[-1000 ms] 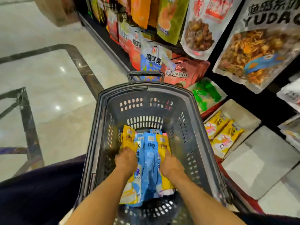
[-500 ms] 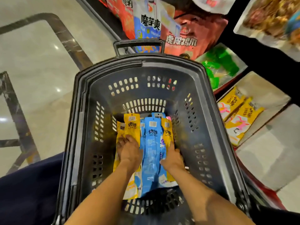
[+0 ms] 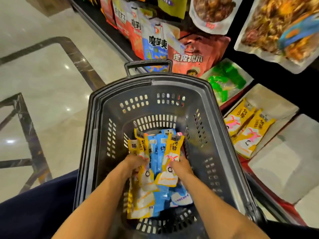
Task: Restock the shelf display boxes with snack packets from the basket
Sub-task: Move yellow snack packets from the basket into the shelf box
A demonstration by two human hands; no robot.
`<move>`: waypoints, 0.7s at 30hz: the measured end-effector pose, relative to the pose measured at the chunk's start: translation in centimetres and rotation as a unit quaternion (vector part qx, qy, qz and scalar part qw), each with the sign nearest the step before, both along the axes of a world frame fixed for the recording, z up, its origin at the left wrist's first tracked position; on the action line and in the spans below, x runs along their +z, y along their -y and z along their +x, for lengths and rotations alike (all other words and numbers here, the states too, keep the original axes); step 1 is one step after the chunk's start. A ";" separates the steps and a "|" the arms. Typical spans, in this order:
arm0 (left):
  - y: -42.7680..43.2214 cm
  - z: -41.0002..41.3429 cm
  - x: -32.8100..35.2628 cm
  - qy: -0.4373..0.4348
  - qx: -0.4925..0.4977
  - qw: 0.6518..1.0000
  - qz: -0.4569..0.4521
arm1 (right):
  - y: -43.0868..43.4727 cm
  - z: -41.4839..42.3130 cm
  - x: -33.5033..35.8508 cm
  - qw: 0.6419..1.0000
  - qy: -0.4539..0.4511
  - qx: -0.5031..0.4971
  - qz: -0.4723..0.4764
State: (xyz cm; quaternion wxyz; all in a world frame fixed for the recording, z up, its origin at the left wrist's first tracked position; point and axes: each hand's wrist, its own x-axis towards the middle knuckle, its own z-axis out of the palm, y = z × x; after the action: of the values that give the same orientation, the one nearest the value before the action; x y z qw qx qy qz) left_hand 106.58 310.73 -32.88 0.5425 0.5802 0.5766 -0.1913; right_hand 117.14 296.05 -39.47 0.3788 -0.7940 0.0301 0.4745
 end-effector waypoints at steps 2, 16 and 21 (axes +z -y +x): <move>0.4 -0.9 -1.3 -0.007 0.019 1.000 -0.014 | 0.7 -0.4 -2.1 0.999 -0.013 0.008 -0.032; 2.5 -1.5 -3.4 -0.033 0.082 0.989 0.120 | -0.8 -0.5 0.9 0.989 0.010 0.039 -0.143; 2.1 -2.4 -0.4 0.033 0.139 0.982 0.124 | 0.0 0.2 4.8 0.996 0.036 0.047 -0.073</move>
State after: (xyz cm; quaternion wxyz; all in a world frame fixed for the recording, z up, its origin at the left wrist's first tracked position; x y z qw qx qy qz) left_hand 104.14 308.63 -33.26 0.5061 0.5628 0.6531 -0.0219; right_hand 117.36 296.06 -34.72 0.2983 -0.8364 0.0135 0.4596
